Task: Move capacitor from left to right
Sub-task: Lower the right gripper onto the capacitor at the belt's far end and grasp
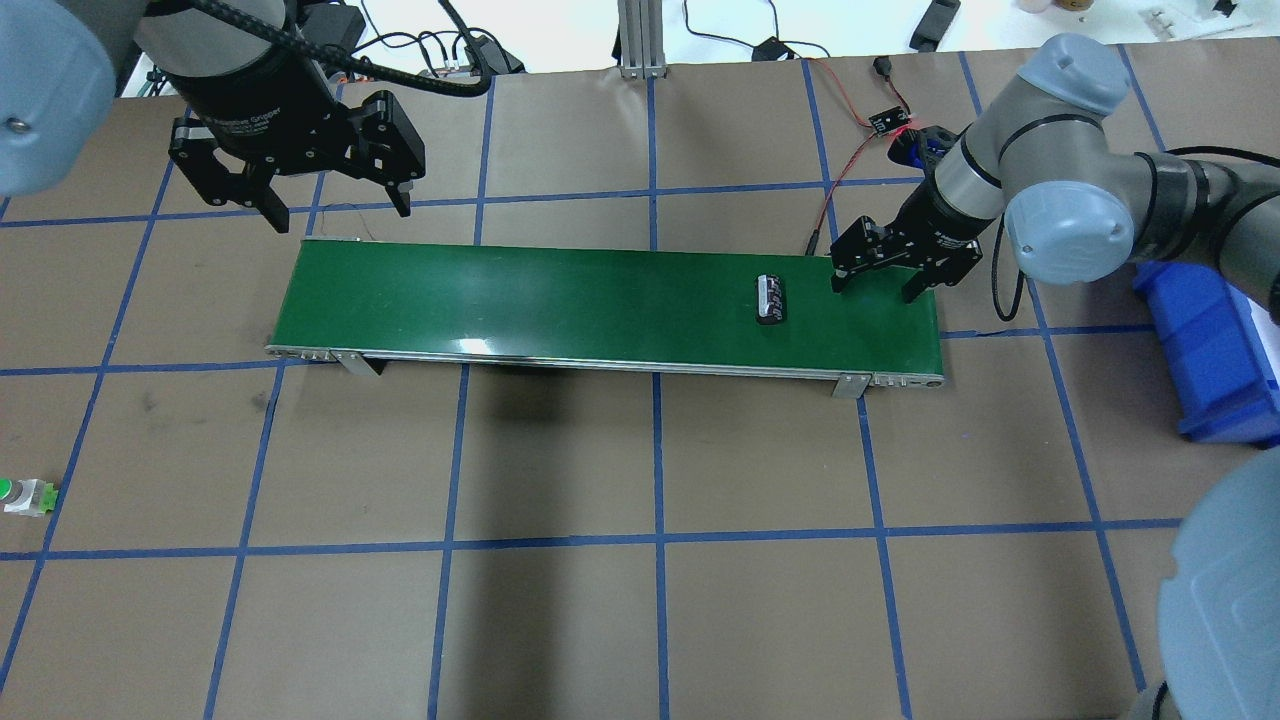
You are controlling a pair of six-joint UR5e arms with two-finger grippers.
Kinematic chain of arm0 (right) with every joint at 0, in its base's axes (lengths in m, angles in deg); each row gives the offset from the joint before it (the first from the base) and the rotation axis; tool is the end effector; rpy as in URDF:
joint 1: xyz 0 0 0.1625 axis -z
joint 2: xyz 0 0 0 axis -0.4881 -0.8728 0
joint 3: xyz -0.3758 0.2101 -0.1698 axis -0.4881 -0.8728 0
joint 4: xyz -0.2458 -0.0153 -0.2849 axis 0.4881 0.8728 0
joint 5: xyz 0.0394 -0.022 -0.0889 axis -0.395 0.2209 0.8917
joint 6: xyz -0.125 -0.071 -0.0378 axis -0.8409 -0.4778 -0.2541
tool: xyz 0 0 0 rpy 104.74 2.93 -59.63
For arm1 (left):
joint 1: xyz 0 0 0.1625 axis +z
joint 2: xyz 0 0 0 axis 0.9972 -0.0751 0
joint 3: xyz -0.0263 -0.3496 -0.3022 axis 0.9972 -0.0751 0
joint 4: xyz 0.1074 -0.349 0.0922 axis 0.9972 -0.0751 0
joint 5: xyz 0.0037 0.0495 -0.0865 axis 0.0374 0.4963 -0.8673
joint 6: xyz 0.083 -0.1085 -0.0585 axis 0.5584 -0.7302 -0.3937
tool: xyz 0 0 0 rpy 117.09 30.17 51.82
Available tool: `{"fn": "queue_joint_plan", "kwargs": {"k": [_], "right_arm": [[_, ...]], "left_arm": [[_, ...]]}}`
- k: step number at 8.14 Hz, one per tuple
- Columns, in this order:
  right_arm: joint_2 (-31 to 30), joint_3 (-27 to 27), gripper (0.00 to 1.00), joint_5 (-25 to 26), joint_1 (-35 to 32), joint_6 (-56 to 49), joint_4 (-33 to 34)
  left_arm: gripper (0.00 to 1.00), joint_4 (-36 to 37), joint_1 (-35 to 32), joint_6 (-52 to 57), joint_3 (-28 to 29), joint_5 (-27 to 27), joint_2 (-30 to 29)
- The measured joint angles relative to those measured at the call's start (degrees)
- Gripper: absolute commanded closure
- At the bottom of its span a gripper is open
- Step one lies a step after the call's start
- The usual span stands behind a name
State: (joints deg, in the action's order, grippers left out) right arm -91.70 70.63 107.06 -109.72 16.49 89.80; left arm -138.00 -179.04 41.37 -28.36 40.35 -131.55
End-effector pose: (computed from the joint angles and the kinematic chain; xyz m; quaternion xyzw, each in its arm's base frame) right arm 0.0861 -0.5587 0.2547 0.0094 0.9875 0.0271 0.1550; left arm -0.1532 -0.4538 0.5105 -0.0681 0.9973 -0.0197 0.0207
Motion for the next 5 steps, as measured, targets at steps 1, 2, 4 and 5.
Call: {"fn": "queue_joint_plan", "kwargs": {"k": [1, 2, 4, 5], "right_arm": [[-0.03, 0.0, 0.0, -0.17, -0.01, 0.87, 0.09], [-0.09, 0.0, 0.0, -0.32, -0.14, 2.43, 0.11], [-0.23, 0.0, 0.01, -0.44, -0.88, 5.65, 0.11], [-0.4, 0.04, 0.02, -0.35, -1.3, 6.73, 0.09]], "left_arm": [[0.0, 0.0, 0.0, -0.03, 0.0, 0.0, -0.01], [0.0, 0.0, 0.0, -0.04, 0.0, 0.0, -0.05], [0.0, 0.0, 0.0, -0.05, 0.0, 0.0, -0.08], [0.0, 0.07, 0.0, -0.05, 0.0, 0.0, -0.08]]}}
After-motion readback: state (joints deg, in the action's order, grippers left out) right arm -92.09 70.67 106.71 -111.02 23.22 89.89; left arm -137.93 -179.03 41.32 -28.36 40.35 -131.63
